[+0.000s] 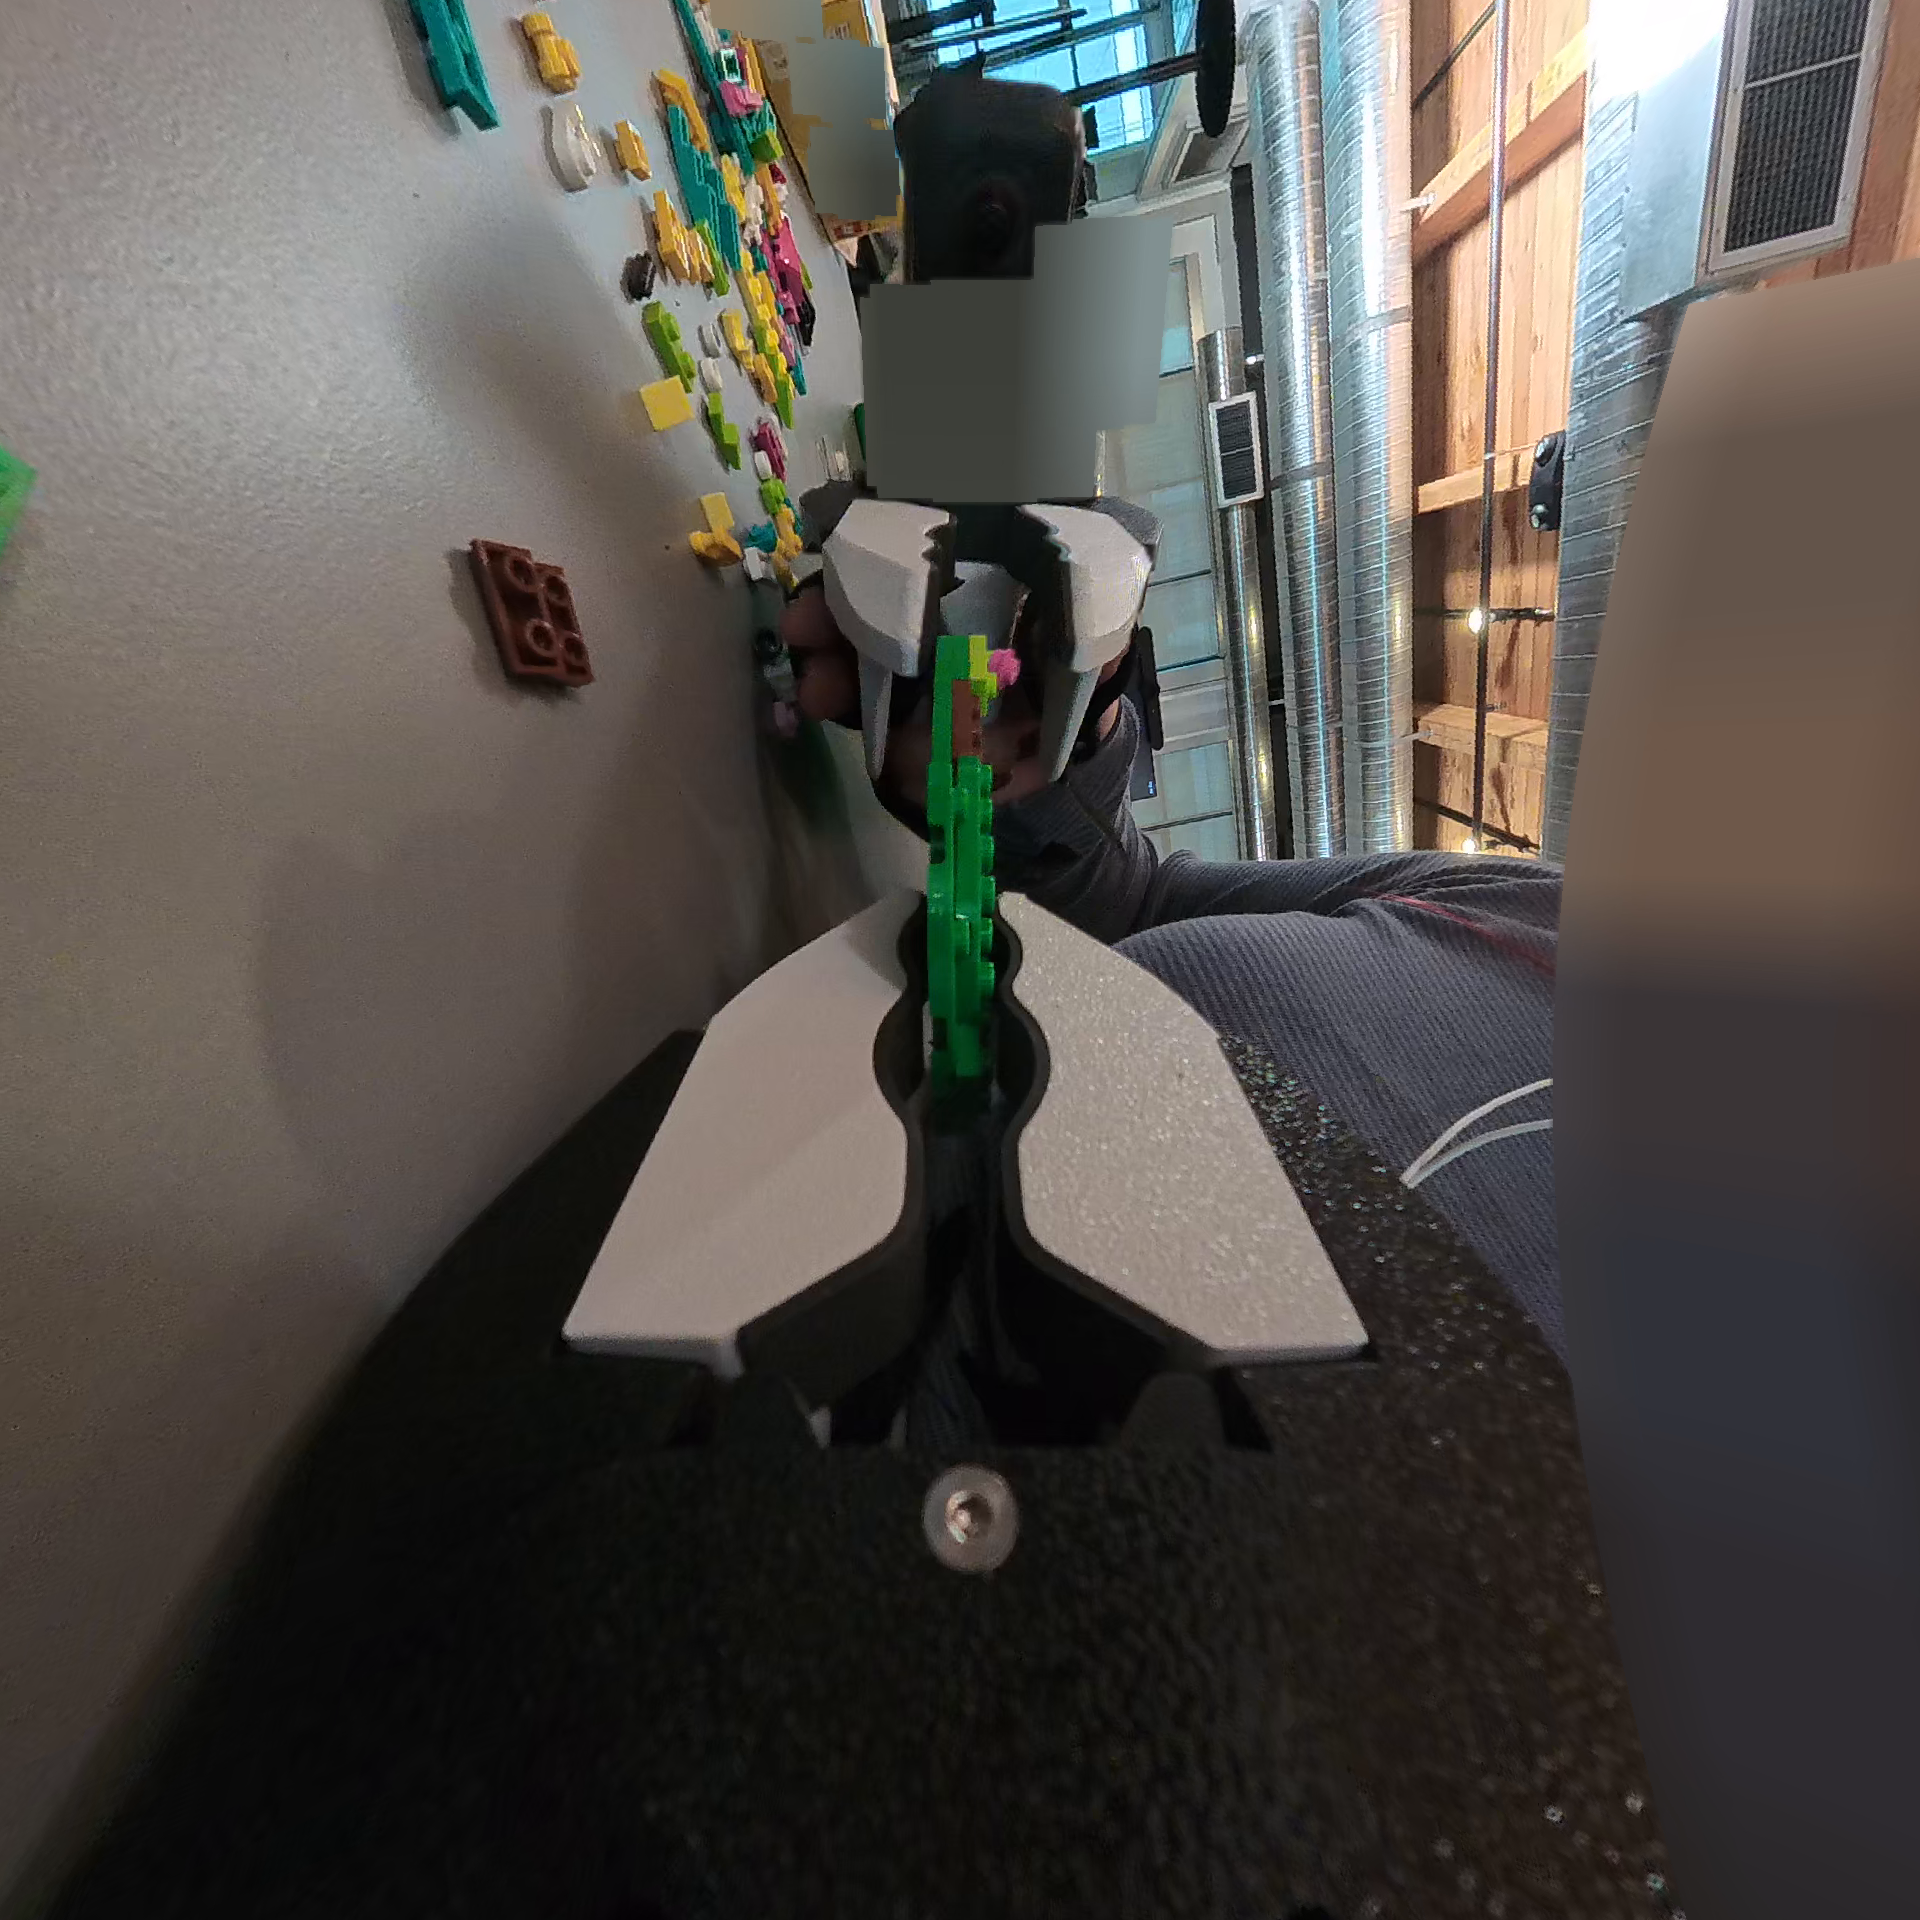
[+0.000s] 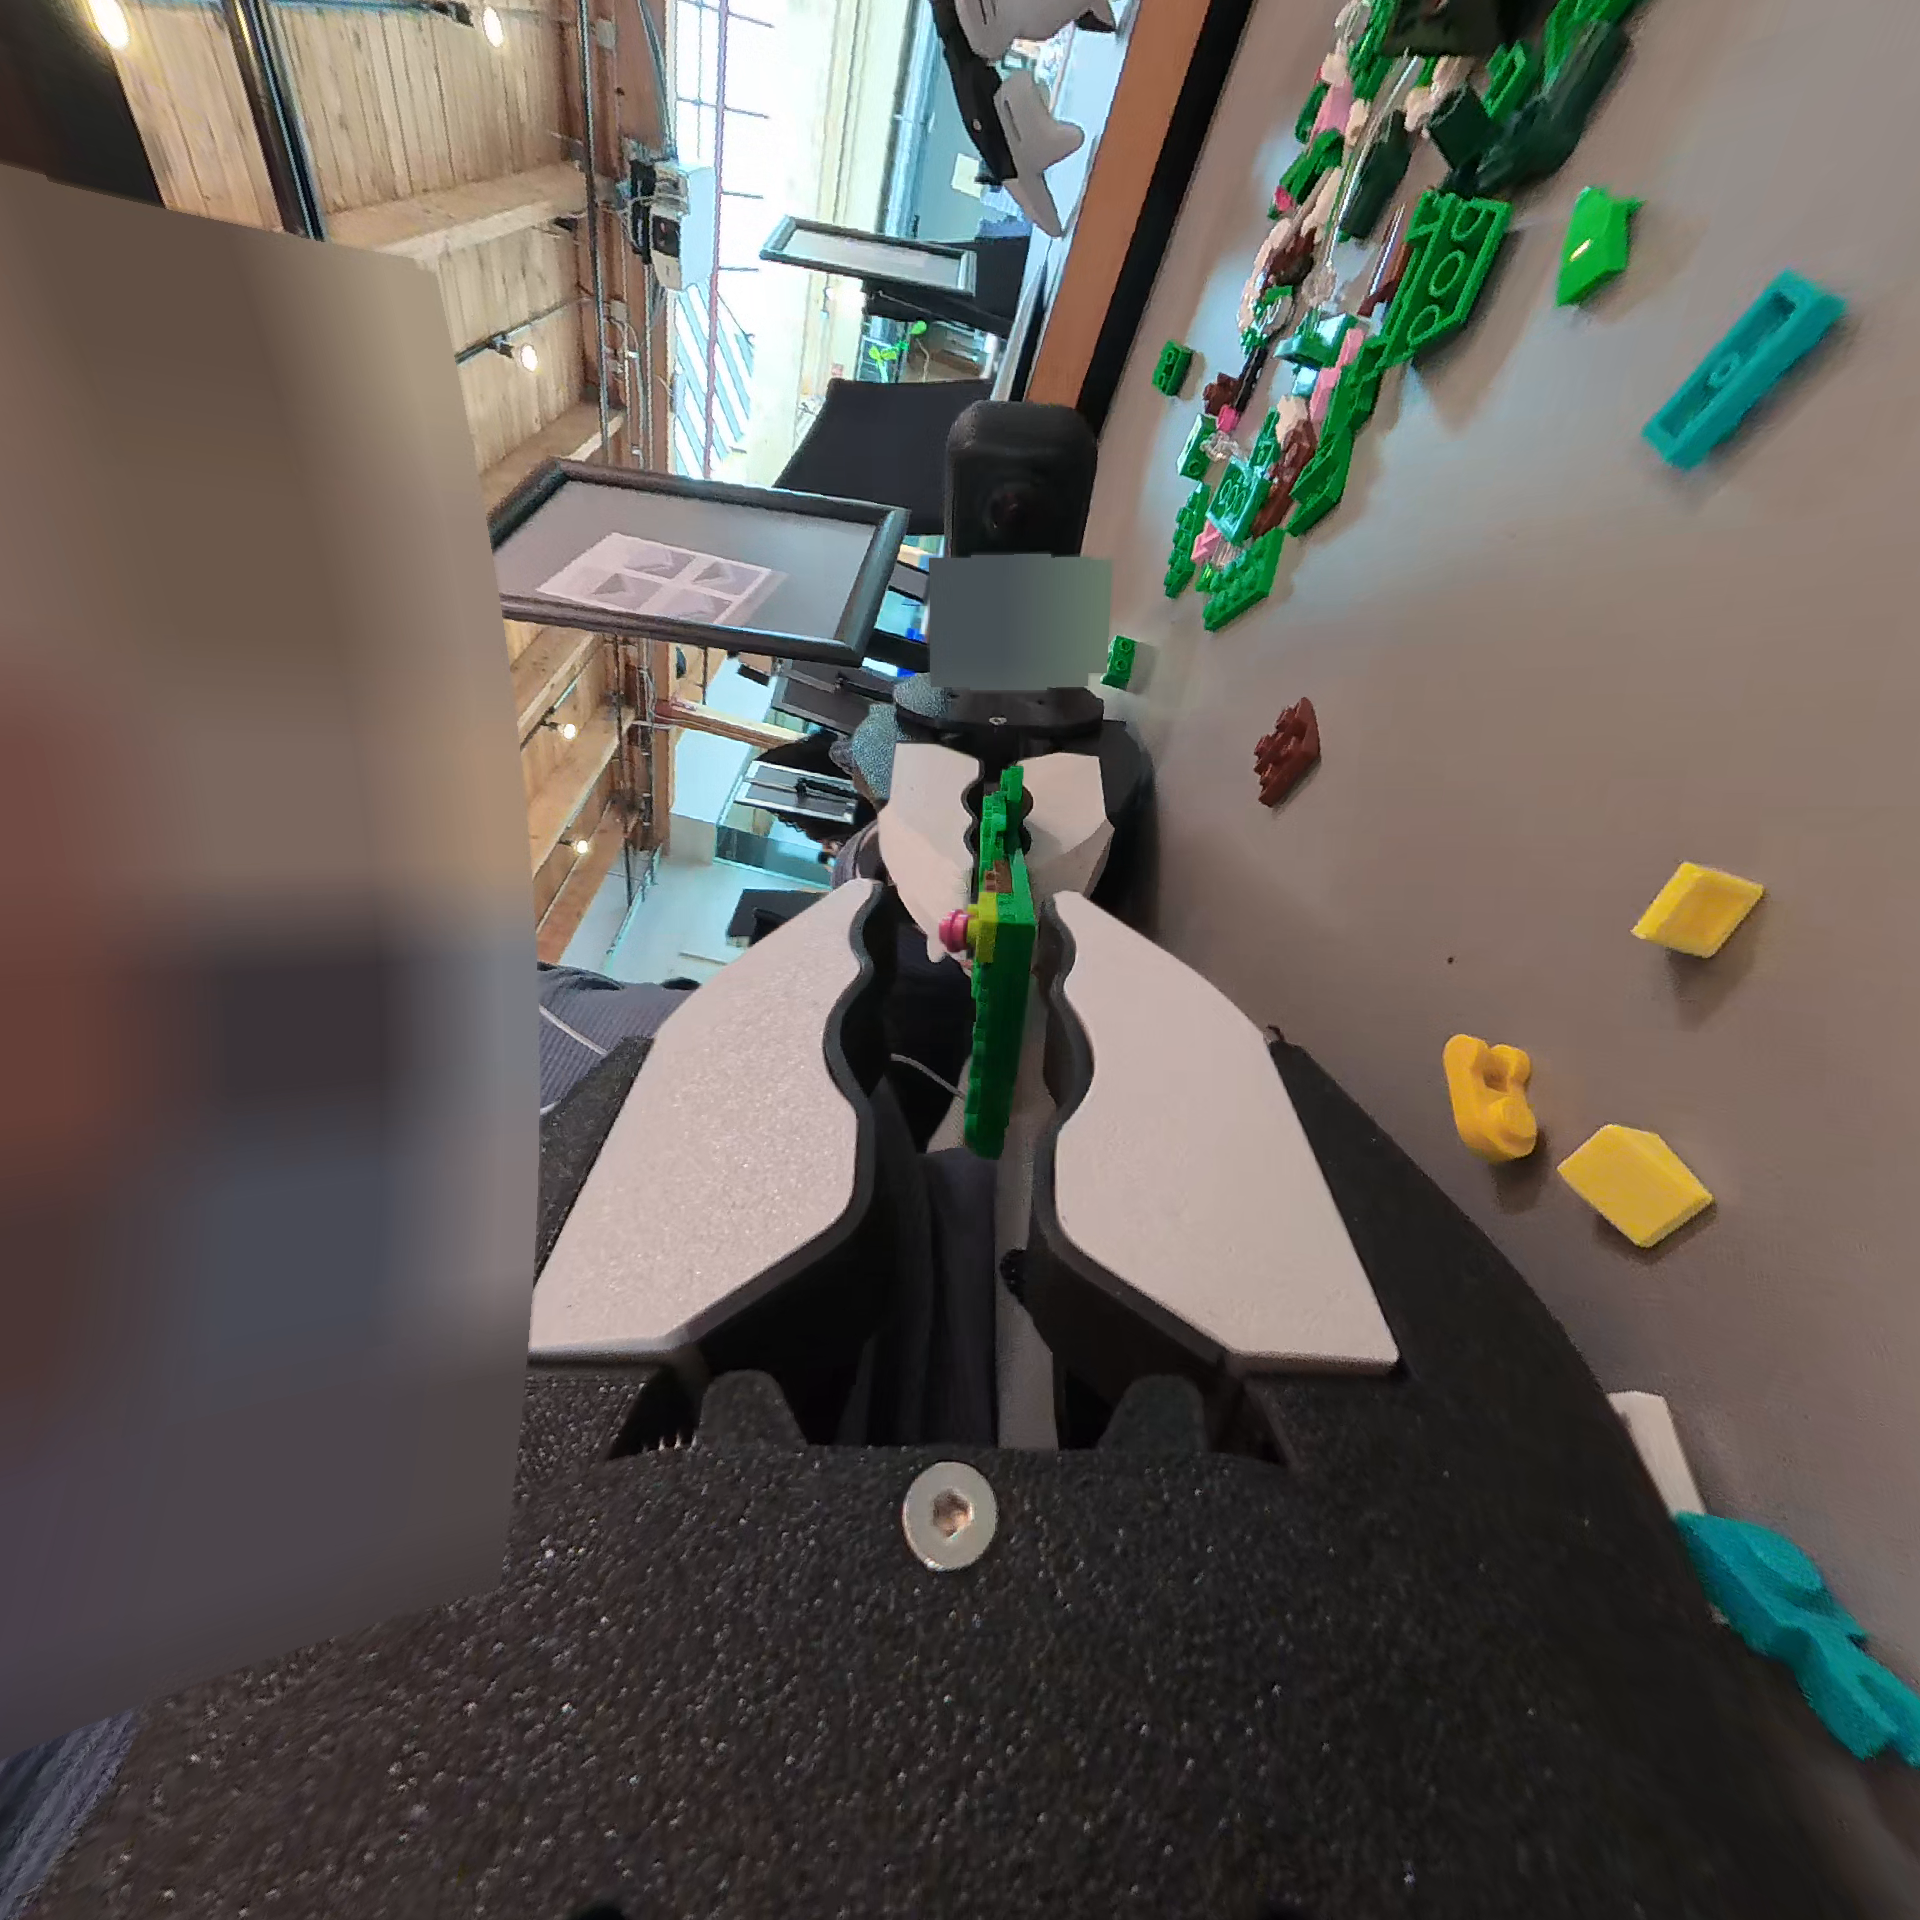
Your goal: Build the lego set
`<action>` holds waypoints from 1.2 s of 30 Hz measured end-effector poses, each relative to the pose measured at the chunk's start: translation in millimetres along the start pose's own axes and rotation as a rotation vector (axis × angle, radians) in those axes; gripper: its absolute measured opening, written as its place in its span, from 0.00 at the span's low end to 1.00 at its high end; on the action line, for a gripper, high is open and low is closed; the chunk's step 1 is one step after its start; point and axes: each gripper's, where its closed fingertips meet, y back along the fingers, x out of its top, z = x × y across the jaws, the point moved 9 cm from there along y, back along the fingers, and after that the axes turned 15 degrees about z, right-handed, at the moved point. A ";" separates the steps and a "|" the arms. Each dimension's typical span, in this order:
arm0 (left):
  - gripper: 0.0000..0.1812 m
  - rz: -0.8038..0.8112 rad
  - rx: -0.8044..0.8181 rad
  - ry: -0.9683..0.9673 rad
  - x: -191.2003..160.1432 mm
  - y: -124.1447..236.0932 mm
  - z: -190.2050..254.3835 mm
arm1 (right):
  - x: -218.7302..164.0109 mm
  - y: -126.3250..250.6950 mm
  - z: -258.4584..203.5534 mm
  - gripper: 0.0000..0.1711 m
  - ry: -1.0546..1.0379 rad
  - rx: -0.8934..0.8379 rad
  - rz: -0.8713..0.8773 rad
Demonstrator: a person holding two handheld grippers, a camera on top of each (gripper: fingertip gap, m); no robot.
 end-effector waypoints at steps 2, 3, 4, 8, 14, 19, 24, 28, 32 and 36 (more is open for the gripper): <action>0.05 -0.001 0.001 0.001 -0.1 0.0 -0.1 | 0.7 -0.2 -0.3 0.16 0.018 -0.009 -0.012; 0.05 0.000 0.000 0.001 0.0 0.1 0.0 | 0.5 -0.5 -0.6 0.17 0.025 -0.010 -0.017; 0.05 0.000 -0.001 0.001 0.0 0.2 0.1 | 0.1 -0.8 -1.2 0.18 0.034 -0.010 -0.023; 0.05 0.001 -0.003 0.000 0.0 0.2 0.5 | -3.1 -2.5 -1.9 0.17 0.062 -0.018 -0.047; 0.05 -0.003 -0.002 -0.004 -0.4 0.2 1.0 | -4.6 -2.6 0.0 0.10 0.076 -0.026 -0.046; 0.05 -0.012 -0.083 -0.129 -4.4 1.8 13.0 | -7.4 -2.8 -12.5 0.09 0.170 0.092 -0.063; 0.05 -0.016 -0.158 -0.443 -15.3 1.8 34.5 | -13.3 -2.0 -41.1 0.09 0.476 0.213 -0.118; 0.05 -0.023 -0.164 -0.616 -20.6 2.1 45.2 | -17.9 -1.2 -55.5 0.09 0.636 0.249 -0.135; 0.05 -0.032 -0.136 -0.718 -23.0 2.1 51.3 | -21.1 -1.7 -62.8 0.09 0.723 0.234 -0.113; 0.05 -0.032 -0.143 -0.791 -24.5 1.5 57.6 | -22.5 -1.7 -69.4 0.08 0.743 0.238 -0.093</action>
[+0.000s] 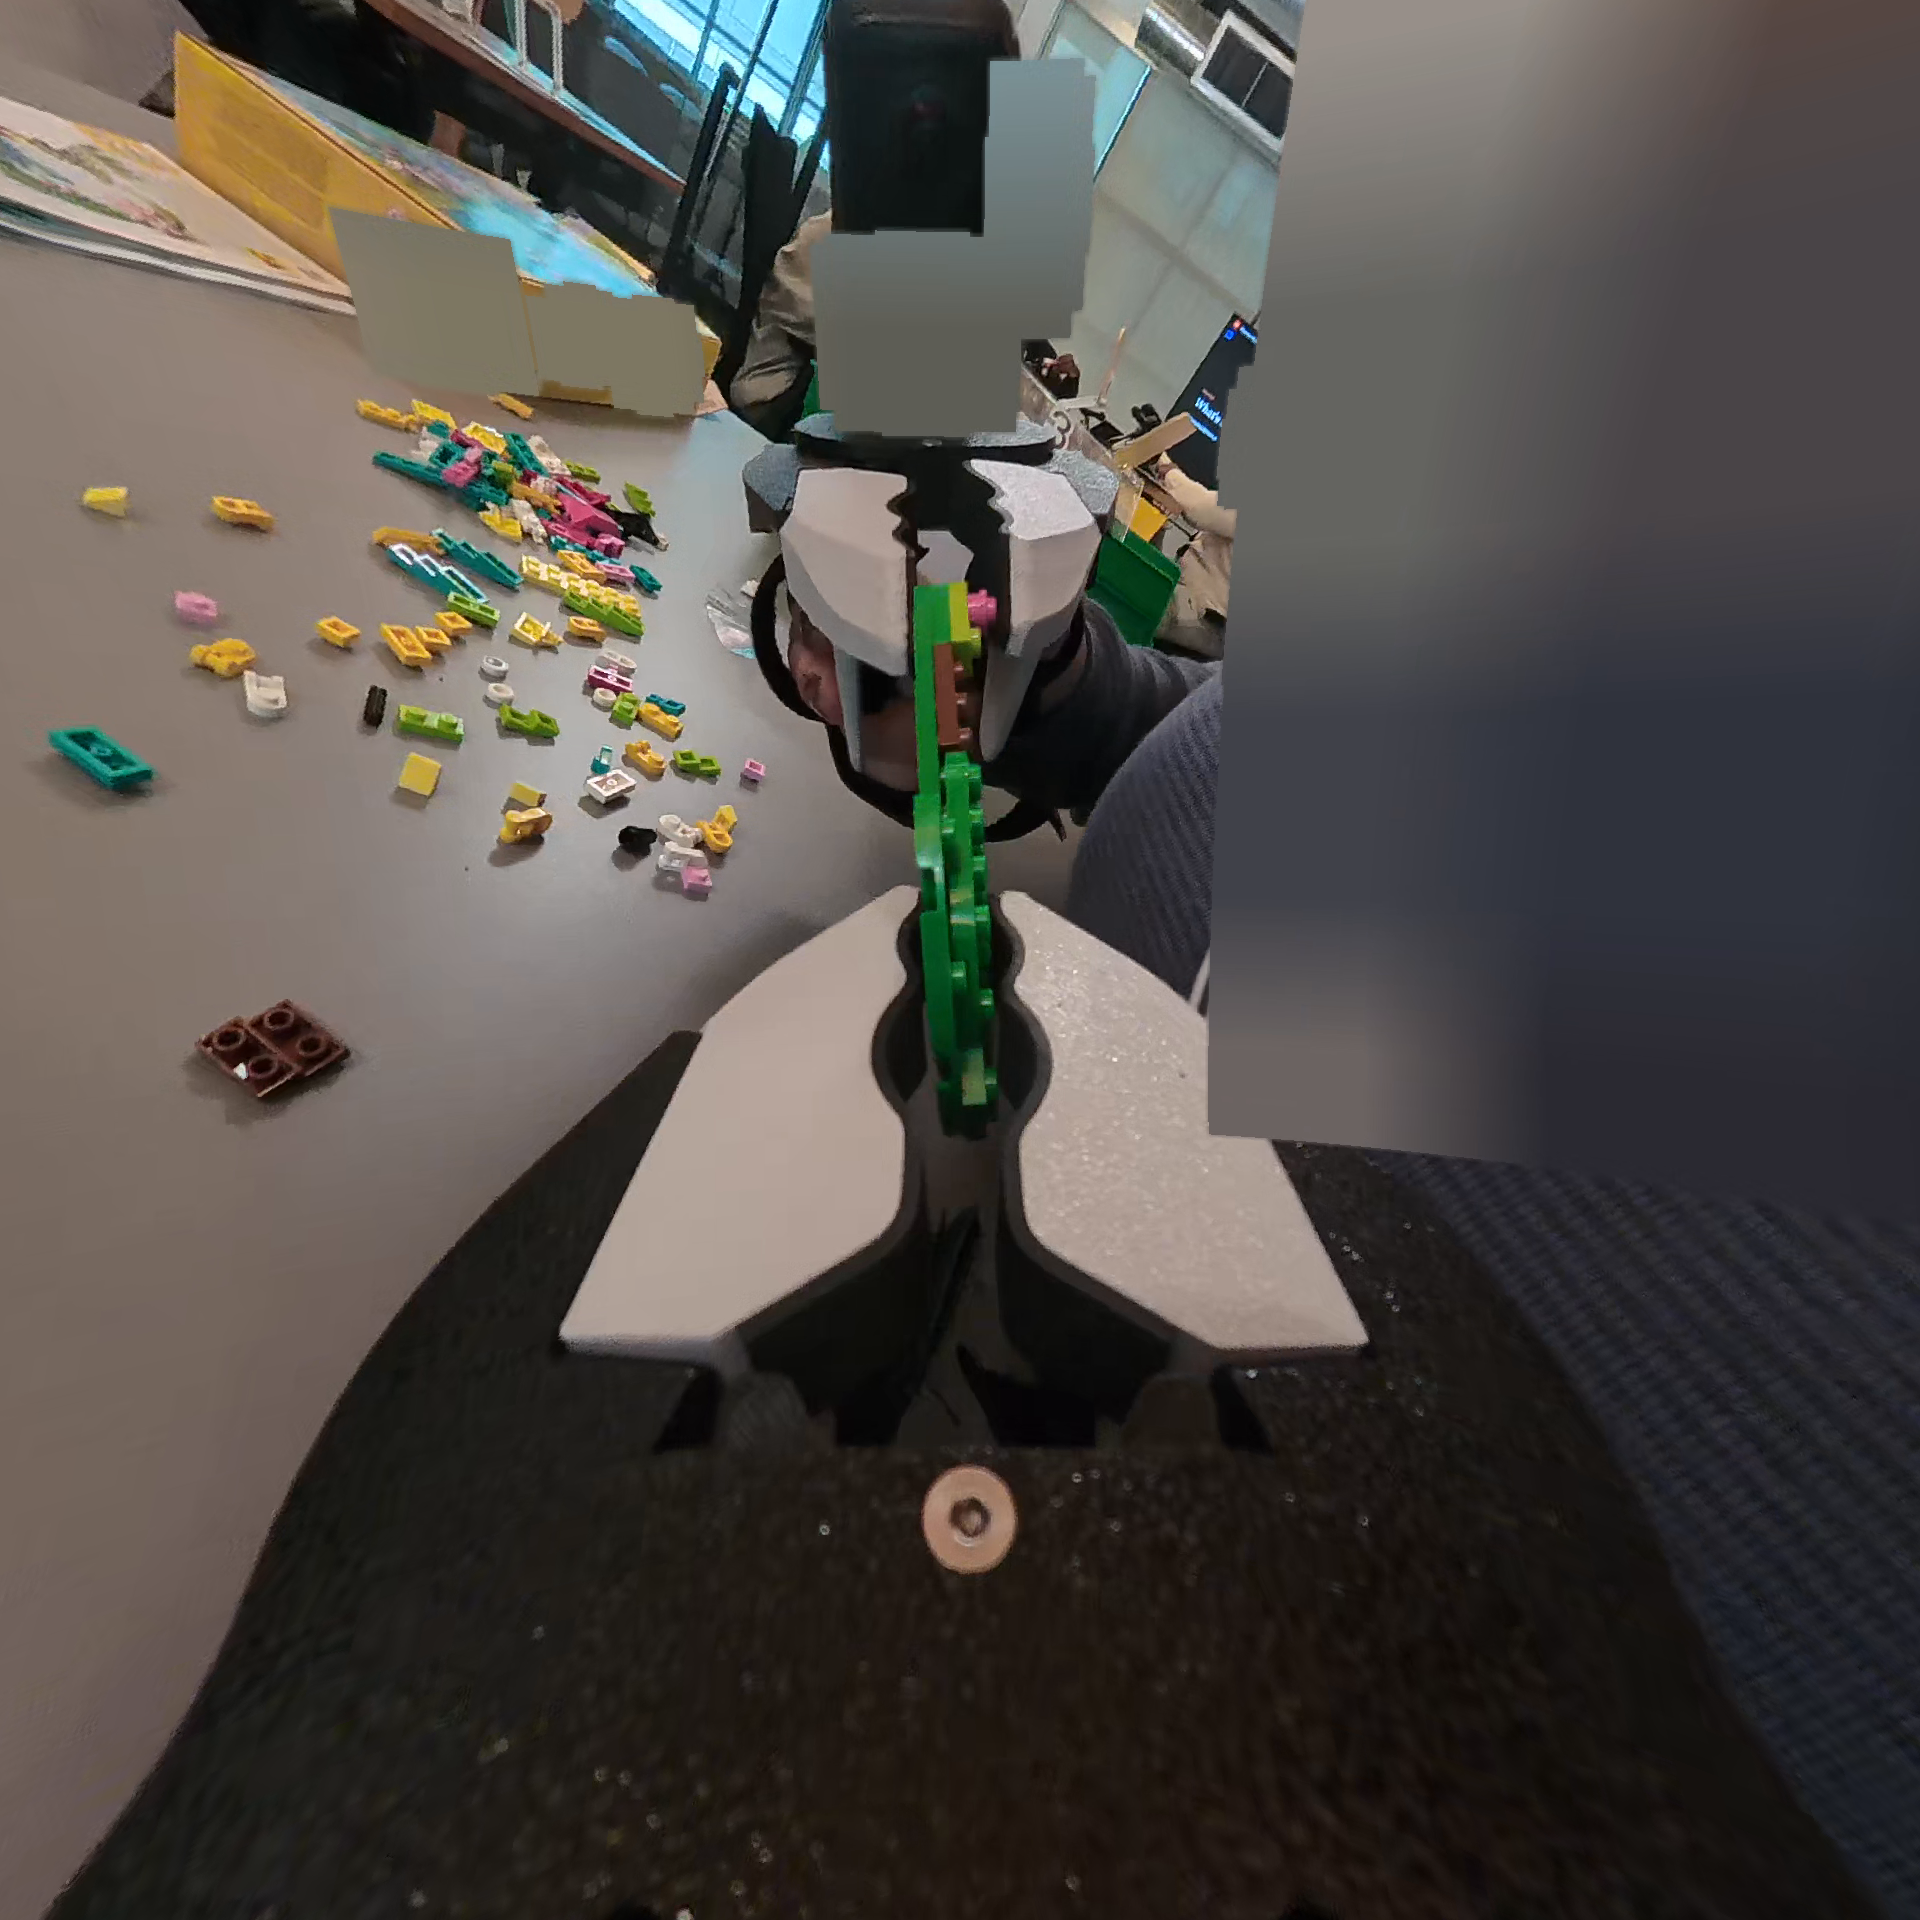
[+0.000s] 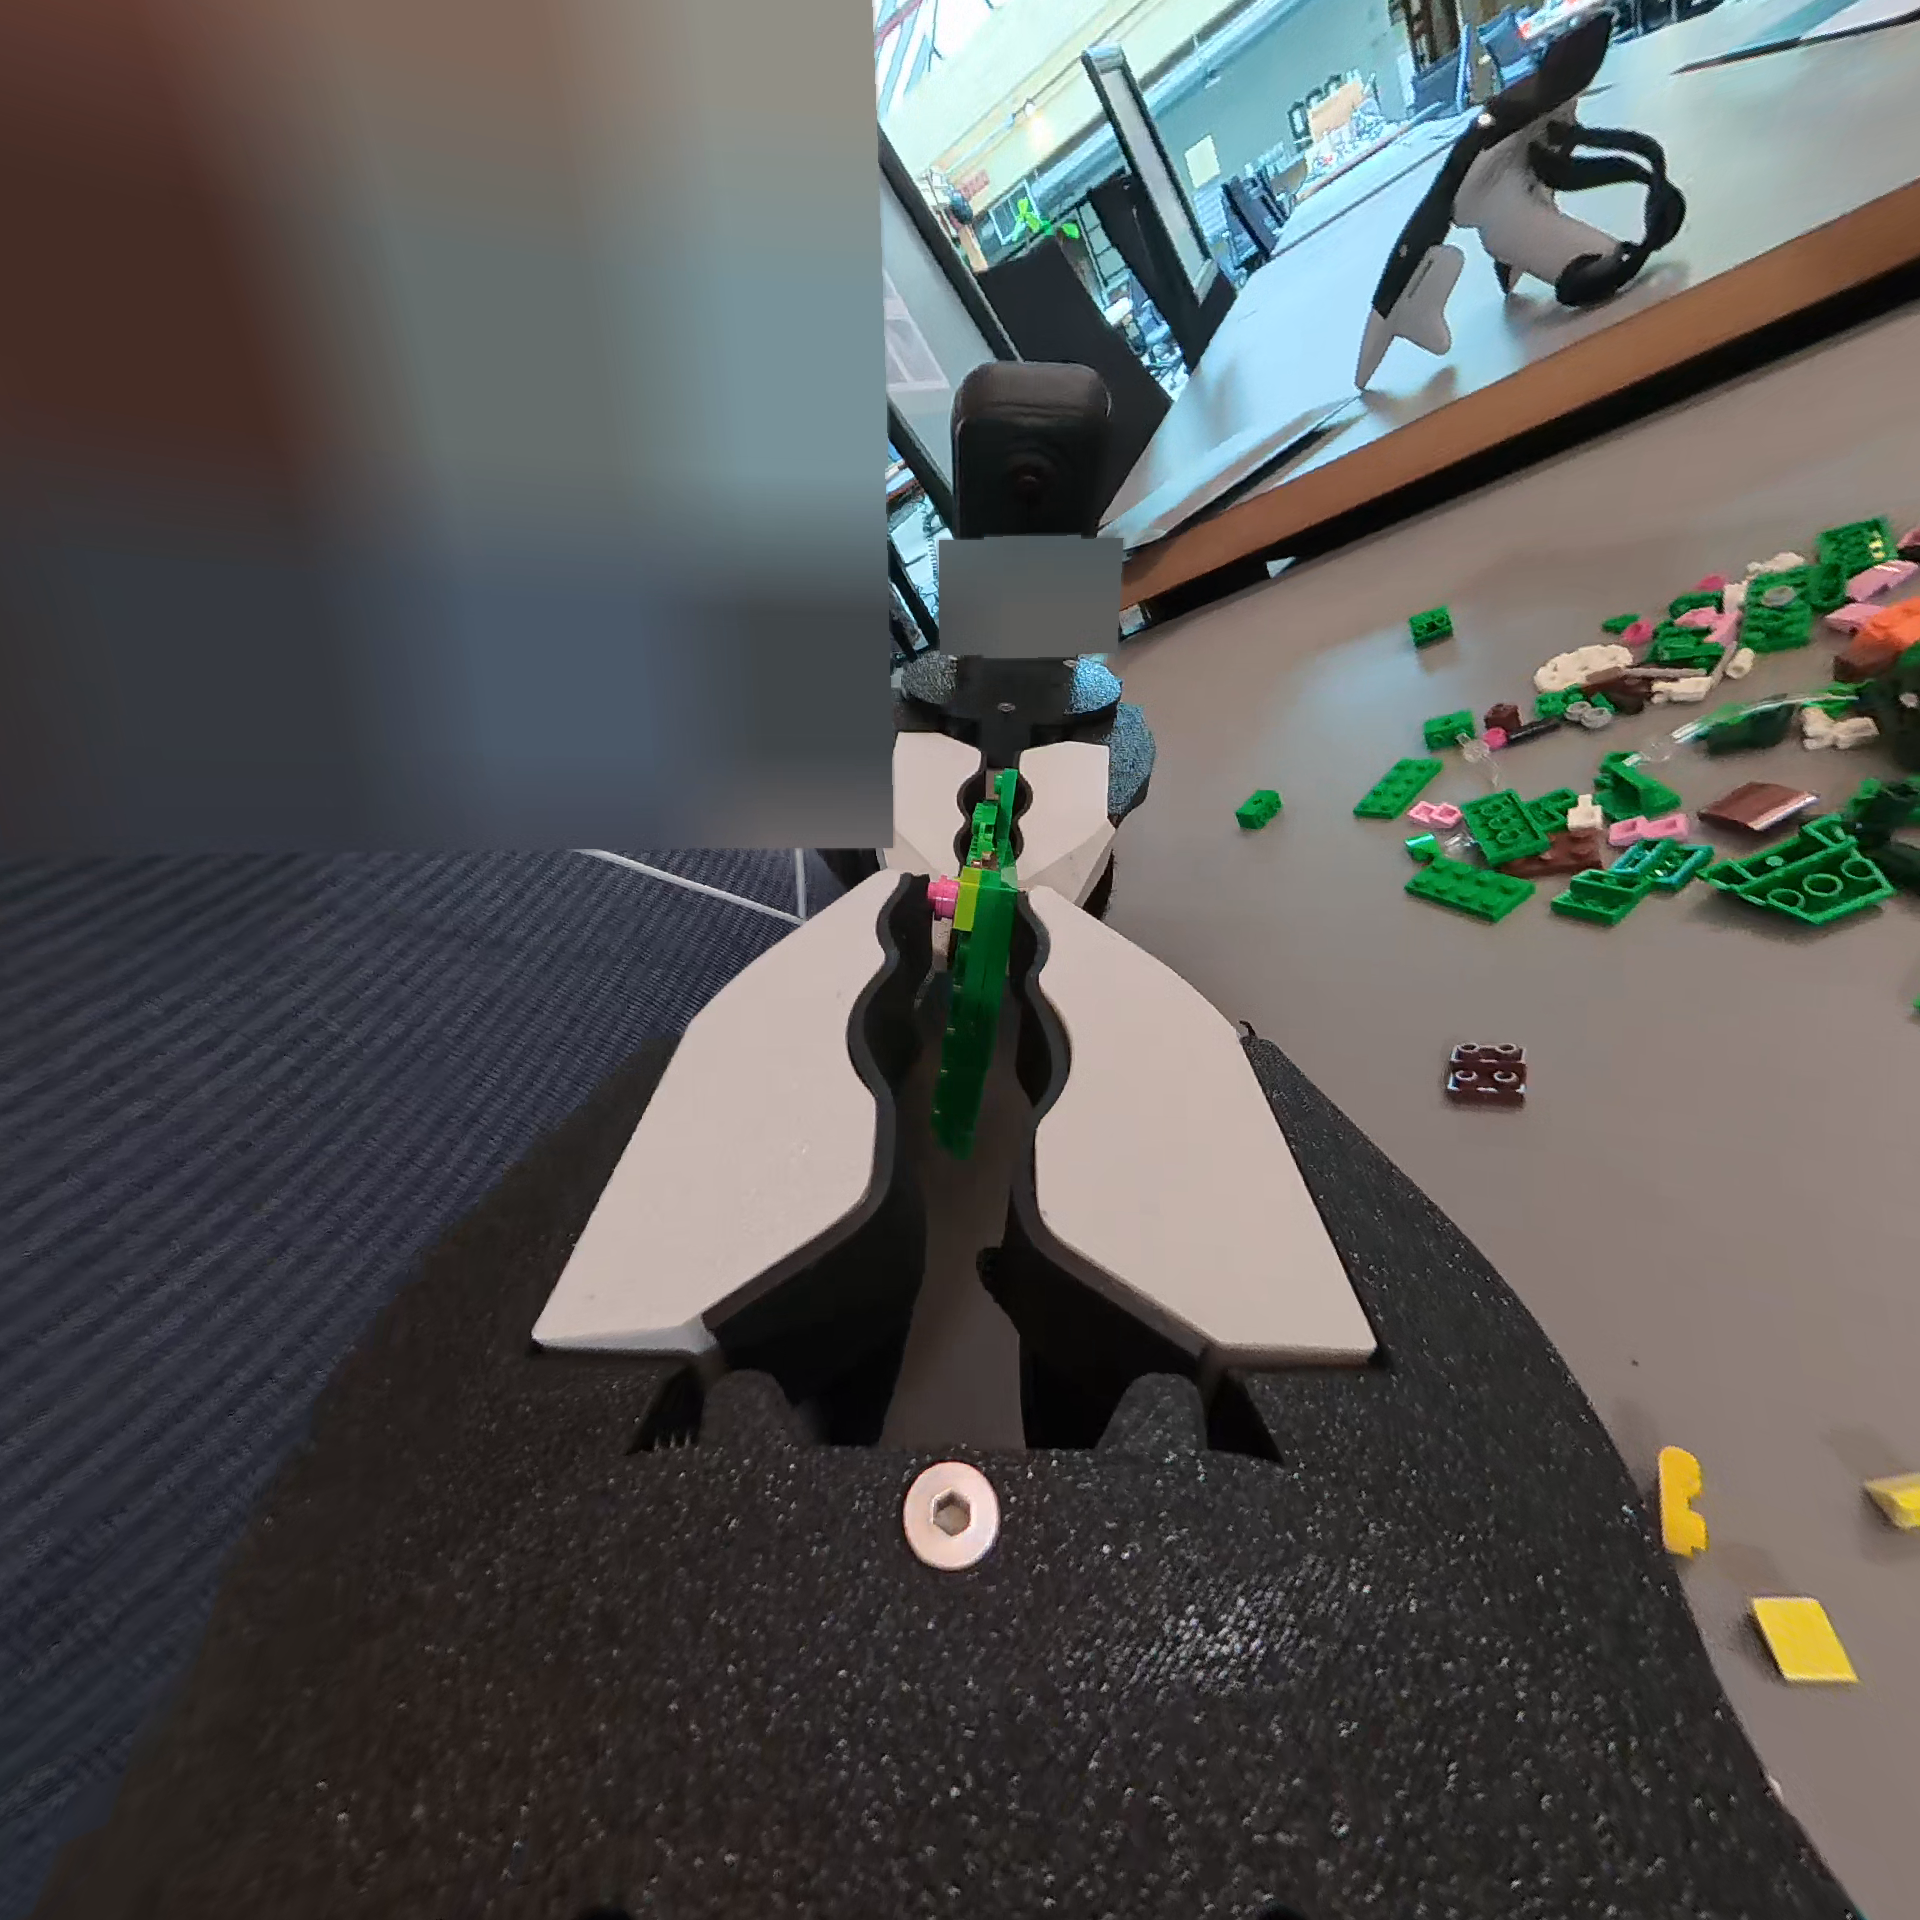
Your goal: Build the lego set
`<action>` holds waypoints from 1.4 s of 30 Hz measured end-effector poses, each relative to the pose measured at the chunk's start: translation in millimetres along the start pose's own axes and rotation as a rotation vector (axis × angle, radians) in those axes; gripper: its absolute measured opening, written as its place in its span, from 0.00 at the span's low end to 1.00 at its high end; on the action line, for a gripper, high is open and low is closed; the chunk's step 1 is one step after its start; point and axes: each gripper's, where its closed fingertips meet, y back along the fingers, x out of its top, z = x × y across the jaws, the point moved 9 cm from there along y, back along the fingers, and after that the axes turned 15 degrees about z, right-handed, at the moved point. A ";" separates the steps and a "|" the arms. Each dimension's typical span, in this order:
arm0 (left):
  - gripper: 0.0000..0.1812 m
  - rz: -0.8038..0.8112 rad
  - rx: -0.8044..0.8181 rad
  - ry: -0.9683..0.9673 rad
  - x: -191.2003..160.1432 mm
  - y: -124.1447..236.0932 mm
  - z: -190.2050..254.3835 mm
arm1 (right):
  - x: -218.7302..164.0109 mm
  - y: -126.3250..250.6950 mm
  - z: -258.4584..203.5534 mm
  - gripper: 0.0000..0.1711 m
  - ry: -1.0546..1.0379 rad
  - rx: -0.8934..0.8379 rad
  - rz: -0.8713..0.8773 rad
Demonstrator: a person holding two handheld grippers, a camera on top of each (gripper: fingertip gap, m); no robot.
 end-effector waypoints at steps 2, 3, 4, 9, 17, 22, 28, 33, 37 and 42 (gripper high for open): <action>0.05 -0.005 -0.014 -0.010 -0.5 -1.2 0.4 | 0.9 1.0 -0.7 0.08 0.007 0.016 -0.011; 0.05 -0.015 -0.015 -0.009 -1.0 -1.7 0.2 | 0.7 1.9 -0.3 0.08 0.014 0.025 -0.024; 0.05 -0.027 -0.024 -0.006 -1.8 -2.3 0.2 | 0.3 3.0 0.2 0.08 0.018 0.039 -0.043; 0.05 -0.056 -0.018 -0.007 -5.0 -6.8 -2.2 | 3.5 7.1 3.8 0.08 0.085 0.094 -0.142; 0.05 0.017 0.011 0.379 -8.5 -12.4 -21.4 | 5.1 19.0 15.2 0.37 0.198 -0.044 -0.080; 0.05 0.006 0.100 0.568 -21.2 -12.3 -33.8 | 11.8 52.7 8.9 0.37 0.614 -0.331 0.163; 0.05 -0.010 0.155 0.620 -29.7 -9.8 -38.6 | 3.8 90.5 5.0 0.33 0.949 -0.641 0.311; 0.05 0.024 0.151 0.688 -29.6 -6.5 -44.1 | -0.1 84.6 6.4 0.32 0.983 -0.635 0.236; 0.05 0.049 0.163 0.703 -29.1 -4.2 -46.3 | 0.4 86.3 4.0 0.31 1.001 -0.657 0.256; 0.04 0.011 0.200 0.693 -31.6 -6.3 -47.0 | 6.0 96.0 2.6 0.30 1.004 -0.736 0.340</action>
